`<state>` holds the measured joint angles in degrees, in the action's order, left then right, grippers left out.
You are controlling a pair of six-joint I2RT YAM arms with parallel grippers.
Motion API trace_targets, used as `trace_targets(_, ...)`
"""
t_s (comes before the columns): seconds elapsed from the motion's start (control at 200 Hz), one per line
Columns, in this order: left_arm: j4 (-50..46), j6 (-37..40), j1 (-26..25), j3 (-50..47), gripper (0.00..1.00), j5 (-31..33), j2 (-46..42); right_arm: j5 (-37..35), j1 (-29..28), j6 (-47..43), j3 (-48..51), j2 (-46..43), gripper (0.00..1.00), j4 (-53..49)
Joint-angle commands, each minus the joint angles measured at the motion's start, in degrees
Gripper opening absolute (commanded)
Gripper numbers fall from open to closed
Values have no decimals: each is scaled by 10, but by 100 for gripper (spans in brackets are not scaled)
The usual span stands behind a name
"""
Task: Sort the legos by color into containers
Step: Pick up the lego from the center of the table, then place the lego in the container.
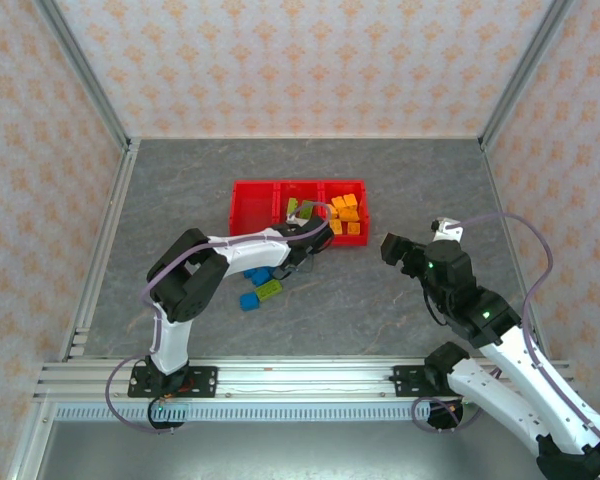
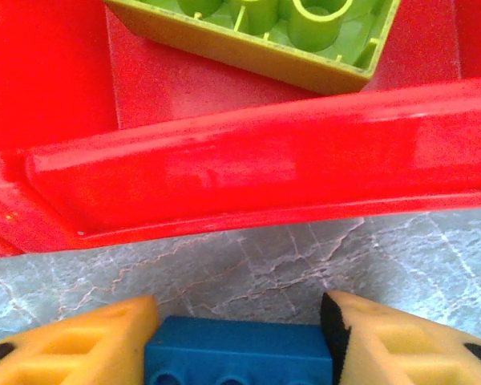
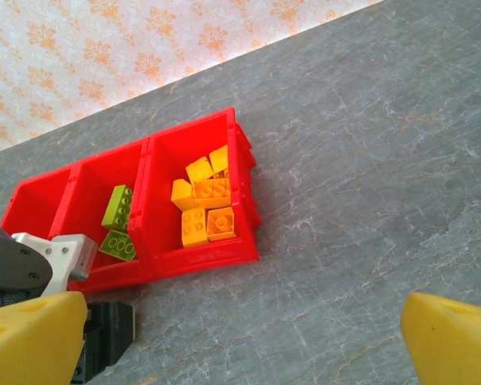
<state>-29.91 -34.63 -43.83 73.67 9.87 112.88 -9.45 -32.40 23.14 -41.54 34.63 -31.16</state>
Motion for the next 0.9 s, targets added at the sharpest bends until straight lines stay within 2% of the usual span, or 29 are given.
trace_targets(0.0, -9, 0, -1, -13, 50, -20, 8, -10, 1, -3, 5, -5, 100, 2)
trace_targets(0.175, -1, -2, -13, -8, 42, -24, -11, -12, 1, -3, 5, -5, 100, 2)
trace_targets(0.27, 9, -5, -19, -14, 42, -15, -55, -11, 1, -3, 6, -4, 100, 2)
trace_targets(0.521, -27, 7, -6, 29, 39, 84, -136, -13, 1, -2, 5, -5, 100, 0)
trace_targets(0.636, -13, 40, 23, 41, 39, 113, -164, -13, 1, -2, 5, -5, 100, 0)
trace_targets(0.726, 7, 61, 72, 46, 40, 98, -170, -12, 1, -2, 4, -6, 100, 0)
trace_targets(0.896, -15, 103, 148, 112, 41, 92, -113, -11, 1, -2, 6, -4, 100, 1)
